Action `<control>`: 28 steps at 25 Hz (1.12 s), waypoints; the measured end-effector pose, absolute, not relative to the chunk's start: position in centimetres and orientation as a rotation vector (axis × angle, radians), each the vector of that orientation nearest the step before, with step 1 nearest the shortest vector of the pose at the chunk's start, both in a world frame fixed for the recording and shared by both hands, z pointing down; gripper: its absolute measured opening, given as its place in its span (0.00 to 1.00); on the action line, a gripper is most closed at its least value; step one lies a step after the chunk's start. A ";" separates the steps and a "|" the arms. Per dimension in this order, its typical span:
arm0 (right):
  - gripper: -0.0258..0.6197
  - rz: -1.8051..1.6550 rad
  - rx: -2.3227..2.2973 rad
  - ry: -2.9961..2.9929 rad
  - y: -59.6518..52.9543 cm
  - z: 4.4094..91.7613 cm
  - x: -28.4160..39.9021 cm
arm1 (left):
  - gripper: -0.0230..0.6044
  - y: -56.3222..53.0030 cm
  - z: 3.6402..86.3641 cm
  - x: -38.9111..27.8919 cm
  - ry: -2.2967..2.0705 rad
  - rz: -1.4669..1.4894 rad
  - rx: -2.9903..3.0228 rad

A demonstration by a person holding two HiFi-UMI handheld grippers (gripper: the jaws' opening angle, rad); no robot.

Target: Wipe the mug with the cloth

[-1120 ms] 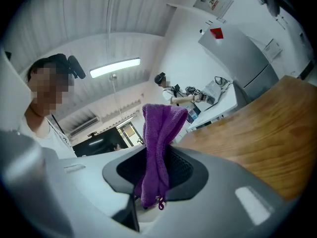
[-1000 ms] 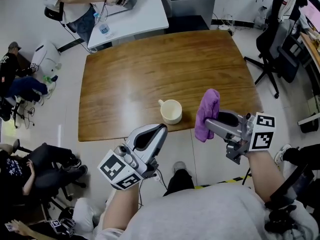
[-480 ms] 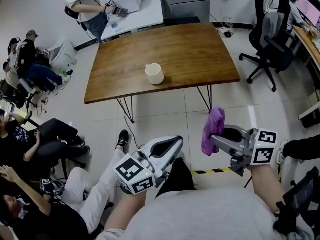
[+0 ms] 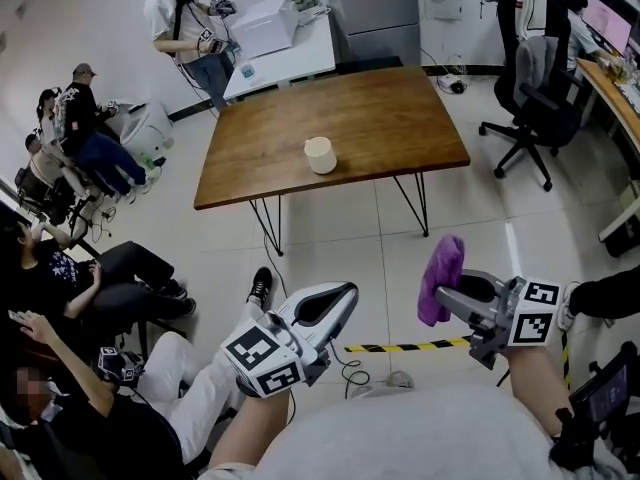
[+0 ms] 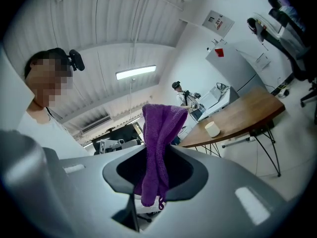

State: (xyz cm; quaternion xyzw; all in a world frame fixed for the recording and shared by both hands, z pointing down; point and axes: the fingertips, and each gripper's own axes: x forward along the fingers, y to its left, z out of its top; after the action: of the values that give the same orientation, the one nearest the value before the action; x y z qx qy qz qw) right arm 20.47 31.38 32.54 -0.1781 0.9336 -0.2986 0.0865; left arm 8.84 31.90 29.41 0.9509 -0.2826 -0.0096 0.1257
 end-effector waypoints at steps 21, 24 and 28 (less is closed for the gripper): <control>0.20 -0.804 -0.531 2.887 38.6 30.4 9.3 | 0.04 39.0 29.2 -0.7 -0.926 -0.096 2.743; 0.20 -0.801 -0.535 2.896 38.8 30.2 8.9 | 0.04 39.1 28.5 -0.7 -0.913 -0.105 2.753; 0.20 -0.792 -0.545 2.893 39.1 29.7 9.2 | 0.04 39.6 28.0 0.0 -0.890 -0.099 2.768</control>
State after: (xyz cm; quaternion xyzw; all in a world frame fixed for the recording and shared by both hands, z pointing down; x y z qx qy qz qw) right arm 9.24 39.09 29.73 -0.1786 0.9479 -0.2595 0.0464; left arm 0.02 39.58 28.02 0.9450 -0.3037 -0.0338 0.1162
